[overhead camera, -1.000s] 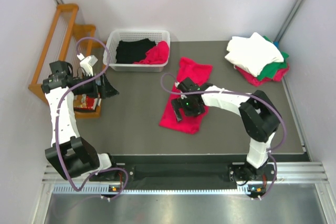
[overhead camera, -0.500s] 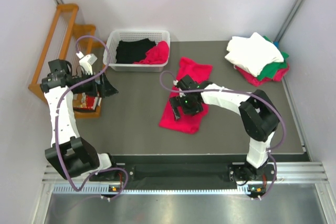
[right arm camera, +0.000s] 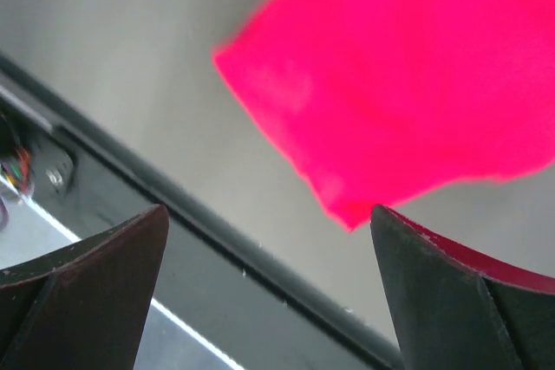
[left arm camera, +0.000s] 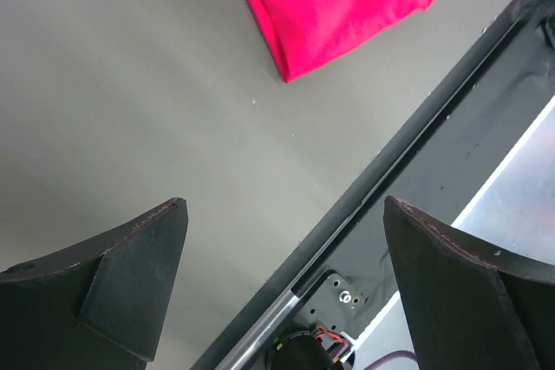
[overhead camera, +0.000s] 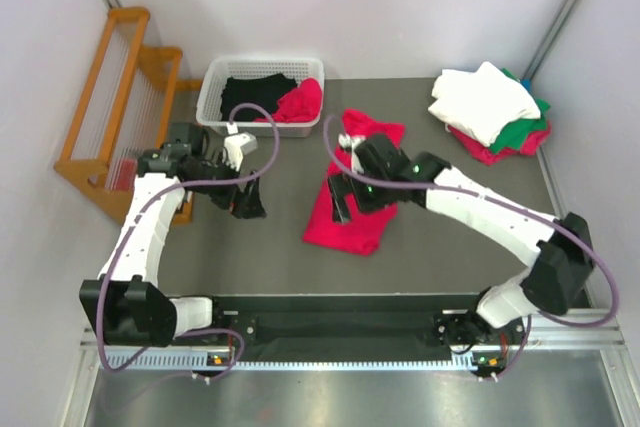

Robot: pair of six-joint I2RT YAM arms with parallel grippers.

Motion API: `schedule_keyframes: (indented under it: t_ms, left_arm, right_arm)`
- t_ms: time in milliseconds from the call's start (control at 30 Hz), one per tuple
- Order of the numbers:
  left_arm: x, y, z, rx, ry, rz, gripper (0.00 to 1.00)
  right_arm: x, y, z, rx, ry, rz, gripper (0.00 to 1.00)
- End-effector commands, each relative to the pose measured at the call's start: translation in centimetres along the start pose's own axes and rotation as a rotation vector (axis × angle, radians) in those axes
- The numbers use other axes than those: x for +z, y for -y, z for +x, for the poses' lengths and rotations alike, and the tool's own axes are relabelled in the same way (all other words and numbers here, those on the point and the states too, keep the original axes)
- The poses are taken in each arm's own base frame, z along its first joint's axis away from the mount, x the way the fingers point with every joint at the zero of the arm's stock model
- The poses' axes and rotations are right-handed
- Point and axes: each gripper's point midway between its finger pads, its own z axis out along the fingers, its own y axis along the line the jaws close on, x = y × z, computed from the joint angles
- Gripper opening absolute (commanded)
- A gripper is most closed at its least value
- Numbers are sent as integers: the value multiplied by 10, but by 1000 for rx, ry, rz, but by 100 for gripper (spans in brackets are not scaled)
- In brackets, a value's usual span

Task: Fold and stack the t-shirts
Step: Fold the tshirt

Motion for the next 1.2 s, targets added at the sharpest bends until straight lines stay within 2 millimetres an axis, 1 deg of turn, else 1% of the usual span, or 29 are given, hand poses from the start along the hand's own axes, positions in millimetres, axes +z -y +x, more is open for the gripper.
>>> schedule_keyframes:
  t_ms: [0, 33, 67, 100, 133, 167, 200, 267, 300, 367, 400, 433, 467, 500, 567, 600, 700, 867, 967, 1033, 1067, 1100, 1167]
  left_arm:
    - [14, -6, 3, 71, 3, -20, 99]
    - [18, -5, 2, 63, 12, 3, 99]
    - [23, -4, 1, 40, 19, 18, 99]
    - [32, -9, -1, 31, 29, 30, 99]
    - [36, -6, -4, 18, 44, 60, 99]
    - [41, -6, -6, -15, 48, 70, 99]
    - [50, -9, -11, -17, 57, 82, 99]
    - [58, -8, -17, -56, 76, 106, 99]
    - [65, -9, -23, -49, 86, 120, 99]
    - [75, -7, -26, -50, 71, 128, 99]
    - [85, -2, -28, -42, 44, 152, 99]
    - [90, 1, -28, -39, 31, 168, 99]
    - [95, 4, -27, -35, 15, 178, 99]
    - [106, 11, -25, -21, -14, 197, 99]
    - [116, 16, -21, -3, -40, 206, 99]
    - [125, 20, -16, 4, -69, 218, 99]
    - [138, 26, -7, -15, -104, 266, 99]
    - [151, 29, 1, -64, -132, 322, 99]
    - [157, 33, 3, -76, -143, 337, 99]
    - [161, 38, 4, -68, -151, 350, 99]
    - [163, 40, 5, -68, -158, 355, 99]
    - [164, 44, 7, -58, -166, 361, 99]
    - [167, 44, 9, -48, -176, 349, 99]
  right_arm:
    - [20, 3, 87, 89, -181, -5, 100]
    - [23, 1, 92, 110, -177, -16, 100]
    - [29, 7, 110, 119, -213, -3, 100]
    - [32, 8, 116, 124, -224, 1, 100]
    - [37, 13, 124, 135, -240, 14, 100]
    - [39, 15, 126, 136, -240, 22, 100]
    - [41, 18, 127, 137, -240, 35, 100]
    - [46, 20, 125, 140, -236, 47, 100]
    - [49, 21, 125, 141, -242, 55, 100]
    - [51, 18, 117, 136, -231, 52, 100]
    - [51, 17, 116, 133, -230, 54, 100]
    - [51, 16, 112, 133, -227, 56, 100]
    - [51, 16, 109, 131, -220, 60, 100]
    - [51, 18, 108, 129, -219, 72, 100]
    - [52, 18, 106, 127, -221, 79, 100]
    - [53, 20, 105, 125, -218, 87, 100]
    - [56, 25, 107, 125, -224, 109, 100]
    - [61, 32, 116, 133, -244, 130, 100]
    - [67, 40, 123, 138, -260, 148, 100]
    - [71, 46, 124, 134, -263, 158, 100]
    - [72, 48, 123, 136, -259, 162, 98]
    - [74, 52, 123, 142, -263, 170, 94]
    - [75, 55, 121, 142, -263, 173, 91]
